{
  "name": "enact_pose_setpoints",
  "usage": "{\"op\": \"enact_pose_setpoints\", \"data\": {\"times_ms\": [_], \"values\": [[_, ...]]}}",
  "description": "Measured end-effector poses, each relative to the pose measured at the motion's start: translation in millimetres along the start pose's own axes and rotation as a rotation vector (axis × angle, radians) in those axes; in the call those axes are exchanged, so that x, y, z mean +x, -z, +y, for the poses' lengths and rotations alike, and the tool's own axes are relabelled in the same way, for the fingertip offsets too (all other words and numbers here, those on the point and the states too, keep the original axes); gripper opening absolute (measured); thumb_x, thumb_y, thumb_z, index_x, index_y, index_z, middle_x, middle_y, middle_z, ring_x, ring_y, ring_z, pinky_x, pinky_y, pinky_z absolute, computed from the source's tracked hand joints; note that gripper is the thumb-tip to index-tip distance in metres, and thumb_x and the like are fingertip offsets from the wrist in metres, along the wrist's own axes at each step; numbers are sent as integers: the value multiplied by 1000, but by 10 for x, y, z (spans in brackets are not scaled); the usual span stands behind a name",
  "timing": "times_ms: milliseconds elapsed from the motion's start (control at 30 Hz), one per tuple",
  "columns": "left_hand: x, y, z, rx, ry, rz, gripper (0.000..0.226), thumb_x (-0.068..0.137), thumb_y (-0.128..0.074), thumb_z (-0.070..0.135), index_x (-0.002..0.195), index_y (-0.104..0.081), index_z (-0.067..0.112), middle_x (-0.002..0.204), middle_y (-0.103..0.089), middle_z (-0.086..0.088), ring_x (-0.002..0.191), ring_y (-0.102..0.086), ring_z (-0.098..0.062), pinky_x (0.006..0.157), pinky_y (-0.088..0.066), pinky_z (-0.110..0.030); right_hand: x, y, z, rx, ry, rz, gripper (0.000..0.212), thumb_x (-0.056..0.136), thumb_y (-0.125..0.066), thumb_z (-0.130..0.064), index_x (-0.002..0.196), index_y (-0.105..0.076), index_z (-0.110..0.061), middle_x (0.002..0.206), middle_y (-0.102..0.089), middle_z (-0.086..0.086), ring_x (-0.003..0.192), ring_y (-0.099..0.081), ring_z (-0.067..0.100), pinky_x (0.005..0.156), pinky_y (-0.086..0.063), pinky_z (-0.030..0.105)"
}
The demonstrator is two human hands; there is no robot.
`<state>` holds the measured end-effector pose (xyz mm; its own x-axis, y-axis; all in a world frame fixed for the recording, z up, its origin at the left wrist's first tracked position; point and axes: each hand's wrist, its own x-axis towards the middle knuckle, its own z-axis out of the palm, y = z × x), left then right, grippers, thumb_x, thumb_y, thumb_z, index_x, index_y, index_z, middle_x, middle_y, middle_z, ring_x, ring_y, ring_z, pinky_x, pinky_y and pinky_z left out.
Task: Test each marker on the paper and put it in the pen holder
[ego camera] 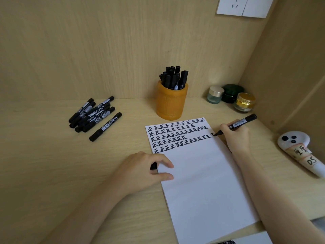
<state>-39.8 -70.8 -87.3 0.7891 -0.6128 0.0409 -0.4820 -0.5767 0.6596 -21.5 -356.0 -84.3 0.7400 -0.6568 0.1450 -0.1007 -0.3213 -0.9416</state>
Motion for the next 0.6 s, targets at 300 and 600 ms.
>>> {"op": "enact_pose_setpoints", "data": {"times_ms": [300, 600], "values": [[-9, 3, 27, -13, 20, -2, 19, 72, -71, 54, 88, -63, 50, 49, -47, 15, 52, -48, -2, 57, -33, -14, -20, 1, -16, -2, 16, 9, 26, 88, -58, -12, 63, -50, -14, 59, -50, -1, 52, -43, 12, 48, -35, 21], [-13, 5, 21, -8, 12, -3, 19, 71, -70, 55, 88, -63, 51, 49, -44, 11, 52, -47, -3, 58, -34, -16, -15, 5, -10, 38, -20, -15, 21, 88, -61, -17, 70, -52, -15, 62, -50, -4, 56, -44, 10, 54, -35, 24]]}}
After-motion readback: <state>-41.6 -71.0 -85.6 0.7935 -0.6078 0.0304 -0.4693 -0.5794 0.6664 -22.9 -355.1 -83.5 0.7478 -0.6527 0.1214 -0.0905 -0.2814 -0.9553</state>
